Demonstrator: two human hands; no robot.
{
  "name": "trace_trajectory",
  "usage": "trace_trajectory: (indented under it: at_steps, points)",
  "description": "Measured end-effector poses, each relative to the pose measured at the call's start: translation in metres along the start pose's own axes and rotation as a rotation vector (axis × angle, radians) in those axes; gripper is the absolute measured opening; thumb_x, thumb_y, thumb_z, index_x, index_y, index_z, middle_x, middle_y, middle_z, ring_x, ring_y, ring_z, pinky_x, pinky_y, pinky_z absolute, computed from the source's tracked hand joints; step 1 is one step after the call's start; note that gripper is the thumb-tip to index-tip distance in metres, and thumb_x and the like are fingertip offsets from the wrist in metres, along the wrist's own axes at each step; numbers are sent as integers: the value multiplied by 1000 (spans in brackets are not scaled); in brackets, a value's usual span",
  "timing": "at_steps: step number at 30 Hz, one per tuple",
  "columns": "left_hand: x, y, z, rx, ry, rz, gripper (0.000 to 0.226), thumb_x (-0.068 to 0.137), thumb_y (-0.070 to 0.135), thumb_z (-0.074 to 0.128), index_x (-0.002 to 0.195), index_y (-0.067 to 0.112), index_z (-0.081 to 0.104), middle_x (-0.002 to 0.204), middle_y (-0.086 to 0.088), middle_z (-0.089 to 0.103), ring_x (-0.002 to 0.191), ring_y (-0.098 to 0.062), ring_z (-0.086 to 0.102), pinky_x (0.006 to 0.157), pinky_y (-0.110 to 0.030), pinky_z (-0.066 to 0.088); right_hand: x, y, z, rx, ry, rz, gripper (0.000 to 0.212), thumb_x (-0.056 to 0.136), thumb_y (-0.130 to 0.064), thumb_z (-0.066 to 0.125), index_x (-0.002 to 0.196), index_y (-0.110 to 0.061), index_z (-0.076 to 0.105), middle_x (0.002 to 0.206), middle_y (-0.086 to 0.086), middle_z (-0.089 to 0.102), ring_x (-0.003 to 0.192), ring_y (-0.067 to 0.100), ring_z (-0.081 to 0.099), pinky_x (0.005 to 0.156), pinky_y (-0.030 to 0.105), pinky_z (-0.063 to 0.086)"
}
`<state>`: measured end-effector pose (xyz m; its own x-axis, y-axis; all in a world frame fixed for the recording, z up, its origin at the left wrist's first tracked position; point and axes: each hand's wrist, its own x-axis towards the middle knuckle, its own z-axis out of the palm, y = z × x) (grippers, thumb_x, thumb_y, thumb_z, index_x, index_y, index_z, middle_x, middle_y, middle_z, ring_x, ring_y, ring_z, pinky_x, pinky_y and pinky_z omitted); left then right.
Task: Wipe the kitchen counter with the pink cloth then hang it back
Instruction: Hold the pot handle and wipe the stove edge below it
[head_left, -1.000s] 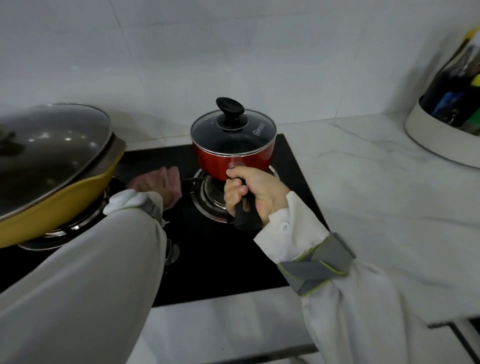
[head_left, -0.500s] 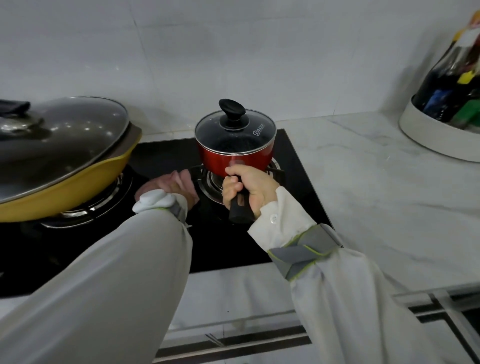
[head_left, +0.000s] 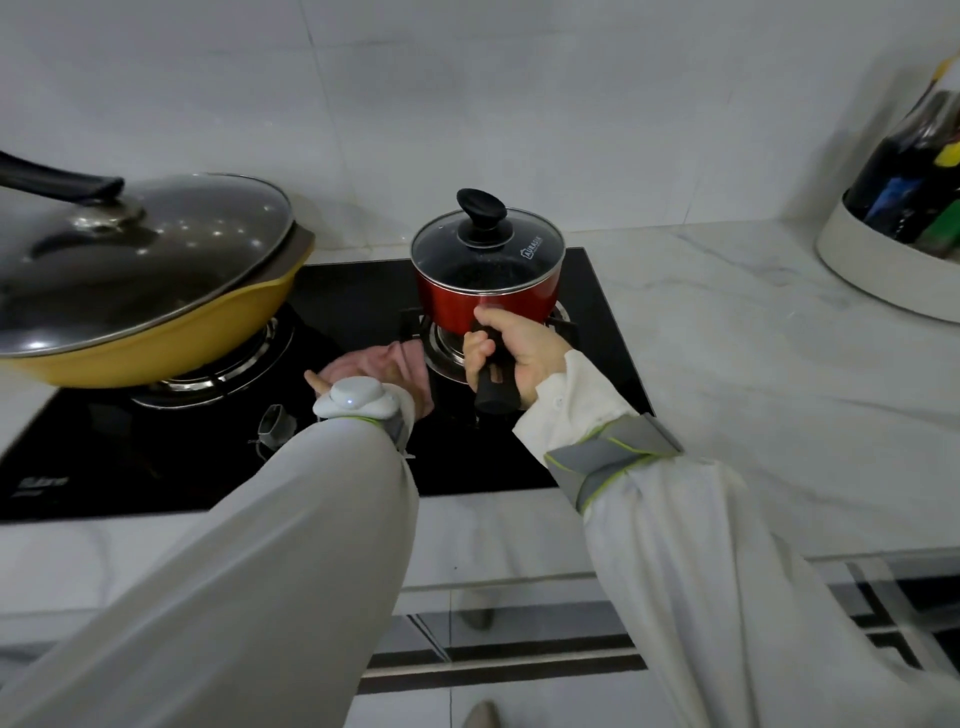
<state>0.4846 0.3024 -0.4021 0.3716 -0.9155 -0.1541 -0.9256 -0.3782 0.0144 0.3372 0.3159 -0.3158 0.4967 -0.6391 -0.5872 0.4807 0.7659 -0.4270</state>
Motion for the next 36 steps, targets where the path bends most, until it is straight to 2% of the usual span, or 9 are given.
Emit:
trace_trajectory:
  at_steps: [5,9,13,16,18,21,25,32,36]
  points:
    - [-9,7,22,231,-130,-4,67,80,68,18,144,50,13,145,12,40,139,-39,24,88,-81,-10,-7,7,-5,-15,0,-58,33,93,-30,54,74,-3,50,61,3,49,30,11,50,36,20,49]
    - [-59,23,13,366,-20,105,75,91,63,25,141,43,-28,154,2,18,142,-42,15,108,-72,-1,-22,15,-14,-85,-46,-64,28,91,-33,55,82,-7,56,71,0,54,58,12,55,56,28,53]
    - [-100,38,11,354,-145,199,64,93,62,20,149,41,-2,160,2,7,145,-41,2,106,-72,-8,-36,25,-27,-167,-128,-87,23,93,-35,50,97,-13,57,81,2,59,74,17,57,73,35,47]
    - [-140,39,17,422,-204,412,59,94,52,34,148,38,16,158,-4,18,141,-45,19,100,-75,13,-42,36,-40,-267,-87,-129,27,95,-39,46,100,-15,58,87,5,60,78,19,57,73,35,46]
    - [-151,33,17,307,-142,392,55,91,52,30,142,33,34,149,-5,36,132,-41,36,97,-69,27,-46,42,-50,-350,-23,-164,28,96,-40,43,92,-17,59,84,3,61,77,19,57,71,33,46]
    - [-140,18,26,181,-27,132,65,86,55,19,147,33,21,146,-10,34,133,-37,32,100,-61,27,-50,49,-71,-507,131,-255,19,96,-31,45,93,-17,58,79,0,60,72,15,55,67,29,44]
    - [-134,31,62,-165,4,-33,66,92,57,21,151,35,0,161,-11,-4,148,-33,-8,114,-62,2,-55,56,-103,-772,351,-517,15,93,-16,46,95,-18,61,83,-1,60,75,12,53,66,23,43]
    - [-164,156,68,18,43,355,75,92,45,43,152,29,0,159,-18,-8,145,-43,-8,113,-63,0,-69,57,-166,-1019,736,-781,19,90,-9,47,103,-9,61,116,11,64,103,27,59,88,31,45]
    - [-168,156,72,58,55,467,69,96,39,38,152,25,0,160,-11,-12,147,-37,-10,114,-61,0,-72,62,-172,-1132,784,-810,18,89,-8,49,100,-9,63,123,11,61,111,30,56,98,39,46]
